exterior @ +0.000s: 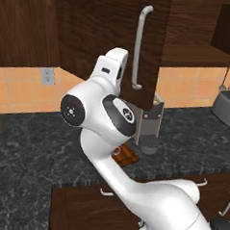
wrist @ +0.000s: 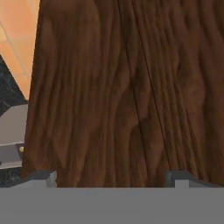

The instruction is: Pick the kettle from the counter and place it on the tray. Then pick the mug from the cabinet and place it on the tray. Then close the cabinet doors.

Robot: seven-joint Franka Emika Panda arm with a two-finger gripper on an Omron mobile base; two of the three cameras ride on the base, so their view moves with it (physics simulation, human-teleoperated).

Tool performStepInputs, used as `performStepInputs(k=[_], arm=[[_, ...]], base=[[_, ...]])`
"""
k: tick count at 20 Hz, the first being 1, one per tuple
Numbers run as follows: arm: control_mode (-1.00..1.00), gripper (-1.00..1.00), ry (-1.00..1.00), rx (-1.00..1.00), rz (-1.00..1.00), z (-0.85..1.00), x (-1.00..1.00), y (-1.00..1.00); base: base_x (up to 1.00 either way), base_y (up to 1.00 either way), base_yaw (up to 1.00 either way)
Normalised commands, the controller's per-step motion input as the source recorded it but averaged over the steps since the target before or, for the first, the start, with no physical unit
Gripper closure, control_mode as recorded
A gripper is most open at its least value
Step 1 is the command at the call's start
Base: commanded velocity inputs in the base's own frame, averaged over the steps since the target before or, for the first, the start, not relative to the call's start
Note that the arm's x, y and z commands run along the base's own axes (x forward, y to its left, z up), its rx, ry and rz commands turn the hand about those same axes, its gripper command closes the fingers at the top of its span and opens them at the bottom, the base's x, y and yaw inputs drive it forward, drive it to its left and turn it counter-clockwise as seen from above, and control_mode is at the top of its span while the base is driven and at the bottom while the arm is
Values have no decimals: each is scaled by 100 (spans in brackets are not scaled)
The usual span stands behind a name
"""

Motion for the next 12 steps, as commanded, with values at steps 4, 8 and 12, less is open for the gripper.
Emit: performStepInputs(k=[4, 8, 12], arm=[[-100, -100, 0, 0, 0, -1, 60, -69], [-100, -100, 0, 2, 0, -3, 69, -68], [-100, -100, 0, 0, 0, 0, 69, -67]], base=[[0, 0, 0], [0, 0, 0], [0, 0, 0]])
